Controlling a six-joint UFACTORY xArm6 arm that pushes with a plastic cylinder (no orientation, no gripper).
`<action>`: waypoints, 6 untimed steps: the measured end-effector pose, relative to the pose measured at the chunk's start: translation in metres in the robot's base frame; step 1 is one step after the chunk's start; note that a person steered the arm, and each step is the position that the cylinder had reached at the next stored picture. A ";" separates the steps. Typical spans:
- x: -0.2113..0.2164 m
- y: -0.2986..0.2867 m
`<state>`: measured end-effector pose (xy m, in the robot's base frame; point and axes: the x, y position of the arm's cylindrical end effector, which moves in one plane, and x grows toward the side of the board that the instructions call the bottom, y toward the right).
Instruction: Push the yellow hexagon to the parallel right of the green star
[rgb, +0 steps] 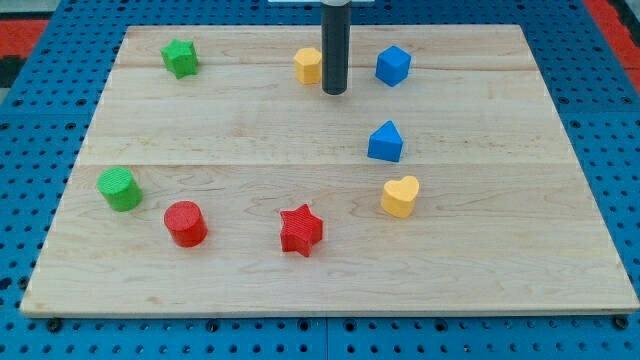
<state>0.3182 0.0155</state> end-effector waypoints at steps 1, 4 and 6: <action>0.000 0.001; 0.000 0.002; -0.026 -0.046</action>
